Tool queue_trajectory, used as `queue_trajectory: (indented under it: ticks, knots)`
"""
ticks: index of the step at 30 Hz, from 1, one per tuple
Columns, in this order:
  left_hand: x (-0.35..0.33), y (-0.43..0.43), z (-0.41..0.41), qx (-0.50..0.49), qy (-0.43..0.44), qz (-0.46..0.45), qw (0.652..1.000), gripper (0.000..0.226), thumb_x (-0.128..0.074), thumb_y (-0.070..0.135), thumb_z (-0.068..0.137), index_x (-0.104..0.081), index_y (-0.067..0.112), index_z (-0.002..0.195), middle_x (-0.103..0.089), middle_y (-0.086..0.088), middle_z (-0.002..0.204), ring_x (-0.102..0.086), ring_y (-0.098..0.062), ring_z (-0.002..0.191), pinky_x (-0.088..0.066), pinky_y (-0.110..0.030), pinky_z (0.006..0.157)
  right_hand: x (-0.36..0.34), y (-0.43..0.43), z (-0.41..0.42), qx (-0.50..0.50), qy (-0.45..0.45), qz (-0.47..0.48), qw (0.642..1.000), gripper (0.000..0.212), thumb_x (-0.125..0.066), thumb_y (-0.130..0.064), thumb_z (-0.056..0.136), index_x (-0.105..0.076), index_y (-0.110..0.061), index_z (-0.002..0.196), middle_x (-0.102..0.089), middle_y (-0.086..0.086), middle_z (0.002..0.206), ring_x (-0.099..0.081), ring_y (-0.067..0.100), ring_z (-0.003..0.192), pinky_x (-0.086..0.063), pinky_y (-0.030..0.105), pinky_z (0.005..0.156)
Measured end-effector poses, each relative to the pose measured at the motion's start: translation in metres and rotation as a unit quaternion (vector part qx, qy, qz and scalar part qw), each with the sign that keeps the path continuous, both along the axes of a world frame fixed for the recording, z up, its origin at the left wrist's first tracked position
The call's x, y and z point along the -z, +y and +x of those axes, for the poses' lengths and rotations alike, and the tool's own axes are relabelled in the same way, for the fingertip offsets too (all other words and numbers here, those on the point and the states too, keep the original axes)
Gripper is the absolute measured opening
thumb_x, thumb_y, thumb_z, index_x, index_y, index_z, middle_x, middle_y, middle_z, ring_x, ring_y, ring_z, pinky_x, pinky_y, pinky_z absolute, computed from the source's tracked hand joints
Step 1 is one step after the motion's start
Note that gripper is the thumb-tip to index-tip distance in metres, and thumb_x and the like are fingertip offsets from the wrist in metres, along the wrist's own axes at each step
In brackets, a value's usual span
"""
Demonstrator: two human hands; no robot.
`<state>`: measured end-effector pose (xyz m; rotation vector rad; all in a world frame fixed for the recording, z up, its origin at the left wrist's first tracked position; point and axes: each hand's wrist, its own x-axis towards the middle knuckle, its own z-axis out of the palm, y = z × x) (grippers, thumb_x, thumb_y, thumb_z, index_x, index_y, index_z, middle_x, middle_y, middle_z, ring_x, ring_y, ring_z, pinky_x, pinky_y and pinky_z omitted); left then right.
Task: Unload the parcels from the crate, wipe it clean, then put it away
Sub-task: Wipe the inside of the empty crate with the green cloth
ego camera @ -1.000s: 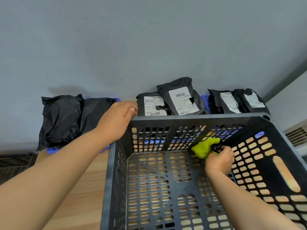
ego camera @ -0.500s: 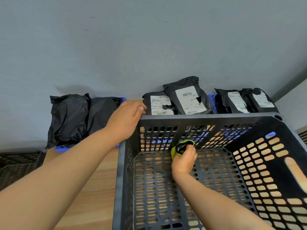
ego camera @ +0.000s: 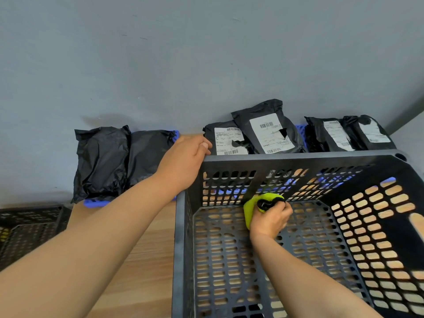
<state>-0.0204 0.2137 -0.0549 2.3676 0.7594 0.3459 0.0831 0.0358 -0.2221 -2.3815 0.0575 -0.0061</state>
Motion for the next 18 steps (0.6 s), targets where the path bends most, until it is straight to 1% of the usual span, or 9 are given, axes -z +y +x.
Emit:
queue_trajectory:
  ticks: [3, 5, 7, 8, 10, 12, 14, 16, 18]
  knots:
    - [0.001, 0.001, 0.001, -0.001, 0.000, -0.001, 1.000, 0.034, -0.028, 0.025, 0.103, -0.059, 0.020, 0.116, -0.064, 0.008, 0.106, -0.042, -0.003, 0.102, -0.033, -0.022, 0.082, 0.002, -0.005, 0.004, -0.035, 0.005, 0.007, 0.999, 0.051, -0.077, -0.015, 0.074, -0.048, 0.005, 0.110, -0.039, 0.021, 0.136, -0.041, 0.044, 0.122, -0.033, 0.048, 0.105]
    - [0.002, 0.001, 0.001, -0.001, 0.000, -0.002, 1.000, 0.034, -0.028, 0.025, 0.103, -0.059, 0.020, 0.116, -0.064, 0.008, 0.105, -0.044, -0.004, 0.102, -0.033, -0.023, 0.082, 0.006, -0.007, 0.004, -0.052, -0.003, -0.006, 0.999, 0.053, -0.078, -0.018, 0.074, -0.048, 0.005, 0.111, -0.041, 0.022, 0.135, -0.039, 0.042, 0.127, -0.029, 0.046, 0.109]
    - [0.002, 0.000, 0.001, -0.002, -0.002, -0.003, 1.000, 0.033, -0.028, 0.025, 0.103, -0.059, 0.020, 0.115, -0.064, 0.007, 0.105, -0.045, -0.004, 0.101, -0.033, -0.023, 0.081, 0.007, -0.005, 0.002, -0.049, 0.007, -0.025, 0.998, 0.053, -0.077, -0.024, 0.075, -0.048, 0.003, 0.112, -0.044, 0.020, 0.132, -0.041, 0.039, 0.125, -0.027, 0.045, 0.110]
    - [0.002, 0.000, 0.001, -0.002, -0.002, -0.004, 1.000, 0.033, -0.028, 0.024, 0.103, -0.059, 0.020, 0.115, -0.064, 0.007, 0.105, -0.045, -0.004, 0.101, -0.033, -0.023, 0.080, 0.006, -0.003, 0.000, -0.046, 0.016, -0.036, 0.998, 0.052, -0.075, -0.027, 0.076, -0.048, 0.001, 0.111, -0.046, 0.019, 0.128, -0.044, 0.039, 0.121, -0.029, 0.046, 0.108]
    - [0.001, 0.000, 0.000, -0.002, -0.003, -0.002, 1.000, 0.033, -0.028, 0.024, 0.103, -0.059, 0.020, 0.115, -0.064, 0.007, 0.105, -0.044, -0.004, 0.099, -0.032, -0.022, 0.079, 0.003, 0.003, -0.004, -0.044, 0.032, -0.049, 0.997, 0.048, -0.073, -0.031, 0.079, -0.048, -0.001, 0.107, -0.048, 0.017, 0.120, -0.051, 0.040, 0.109, -0.036, 0.047, 0.099]
    - [0.001, -0.001, 0.001, -0.002, -0.004, 0.001, 1.000, 0.033, -0.028, 0.024, 0.103, -0.059, 0.019, 0.114, -0.063, 0.006, 0.105, -0.044, -0.004, 0.098, -0.031, -0.022, 0.078, -0.002, 0.009, -0.011, -0.043, 0.045, -0.044, 0.997, 0.041, -0.071, -0.028, 0.081, -0.048, -0.003, 0.103, -0.048, 0.016, 0.113, -0.055, 0.041, 0.099, -0.045, 0.047, 0.086]
    - [0.001, 0.000, 0.000, -0.003, -0.003, 0.004, 1.000, 0.033, -0.028, 0.024, 0.103, -0.059, 0.019, 0.114, -0.063, 0.006, 0.105, -0.045, -0.004, 0.097, -0.032, -0.022, 0.077, -0.005, 0.016, -0.019, -0.052, 0.052, -0.050, 0.996, 0.035, -0.070, -0.022, 0.082, -0.049, -0.004, 0.103, -0.048, 0.015, 0.112, -0.057, 0.041, 0.094, -0.047, 0.045, 0.076]
    - [0.002, 0.000, 0.001, -0.005, -0.003, 0.006, 1.000, 0.033, -0.028, 0.024, 0.103, -0.059, 0.020, 0.113, -0.063, 0.006, 0.104, -0.046, -0.006, 0.098, -0.032, -0.023, 0.078, -0.005, 0.023, -0.031, -0.087, 0.046, -0.076, 0.992, 0.035, -0.071, -0.016, 0.080, -0.050, -0.006, 0.106, -0.047, 0.013, 0.116, -0.058, 0.039, 0.095, -0.048, 0.044, 0.078]
    - [0.003, 0.000, 0.001, -0.007, -0.005, 0.002, 1.000, 0.033, -0.029, 0.023, 0.102, -0.060, 0.020, 0.113, -0.064, 0.007, 0.103, -0.046, -0.006, 0.099, -0.033, -0.023, 0.078, -0.005, 0.031, -0.046, -0.134, 0.033, -0.095, 0.986, 0.039, -0.073, -0.012, 0.076, -0.051, -0.008, 0.107, -0.047, 0.010, 0.119, -0.057, 0.034, 0.099, -0.047, 0.043, 0.086]
